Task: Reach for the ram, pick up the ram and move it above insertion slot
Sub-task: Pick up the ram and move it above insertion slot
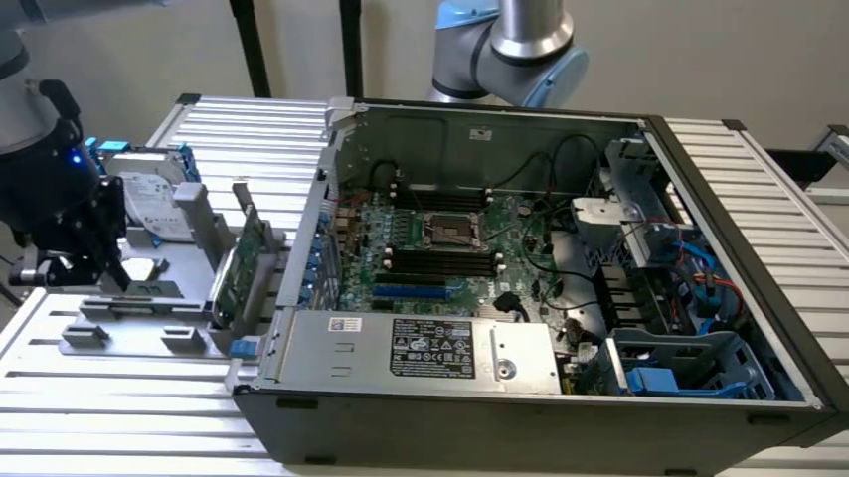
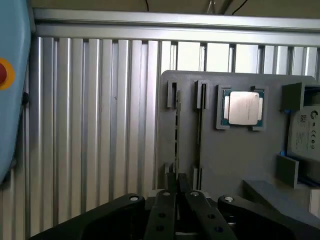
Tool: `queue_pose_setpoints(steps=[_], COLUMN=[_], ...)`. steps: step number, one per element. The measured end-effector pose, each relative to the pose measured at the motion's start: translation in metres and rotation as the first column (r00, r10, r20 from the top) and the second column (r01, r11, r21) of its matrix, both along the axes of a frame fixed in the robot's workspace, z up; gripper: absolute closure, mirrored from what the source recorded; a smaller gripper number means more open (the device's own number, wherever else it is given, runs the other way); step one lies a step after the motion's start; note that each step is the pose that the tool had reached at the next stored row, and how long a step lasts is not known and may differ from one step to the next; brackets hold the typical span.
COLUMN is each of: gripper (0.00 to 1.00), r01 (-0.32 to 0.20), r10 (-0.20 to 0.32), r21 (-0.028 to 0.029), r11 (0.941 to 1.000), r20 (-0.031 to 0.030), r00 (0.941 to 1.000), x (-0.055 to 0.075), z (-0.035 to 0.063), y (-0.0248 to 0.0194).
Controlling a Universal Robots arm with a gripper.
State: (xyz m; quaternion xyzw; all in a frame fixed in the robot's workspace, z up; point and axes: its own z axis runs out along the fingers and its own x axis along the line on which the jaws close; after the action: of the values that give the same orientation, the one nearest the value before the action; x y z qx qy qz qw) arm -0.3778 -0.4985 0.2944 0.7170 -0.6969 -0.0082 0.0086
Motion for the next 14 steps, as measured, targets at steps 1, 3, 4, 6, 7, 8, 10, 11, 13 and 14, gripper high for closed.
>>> queue_pose_setpoints(steps=[1,3,4,6,7,8,10,11,13,14], gripper=[0.87,0.87,0.87,0.87,0.87,0.87,0.87,0.87,0.87,0.87], r01=[0.000,0.000,0.000,0.000,0.000,0.000,0.000,0.000,0.000,0.000], r10=[0.000,0.000,0.000,0.000,0.000,0.000,0.000,0.000,0.000,0.000], r21=[0.0001,0.0002,0.0004,0.0006,0.0007,0.0010,0.0012,0.0014,0.0023,0.0028], r11=[1.0000,1.0000,1.0000,1.0000,1.0000,1.0000,1.0000,1.0000,1.0000,1.0000], r20=[-0.0003,-0.0012,-0.0015,-0.0024,-0.0029,-0.0033,-0.0043,-0.0047,-0.0055,-0.0061], r00=[1.0000,1.0000,1.0000,1.0000,1.0000,1.0000,1.0000,1.0000,1.0000,1.0000], x=[0.003,0.011,0.015,0.024,0.028,0.032,0.041,0.046,0.055,0.060], z=[0.0044,0.0137,0.0182,0.0273,0.0318,0.0363,0.0455,0.0502,0.0592,0.0636], y=[0.0000,0.0000,0.0000,0.0000,0.0000,0.0000,0.0000,-0.0001,0.0000,0.0000])
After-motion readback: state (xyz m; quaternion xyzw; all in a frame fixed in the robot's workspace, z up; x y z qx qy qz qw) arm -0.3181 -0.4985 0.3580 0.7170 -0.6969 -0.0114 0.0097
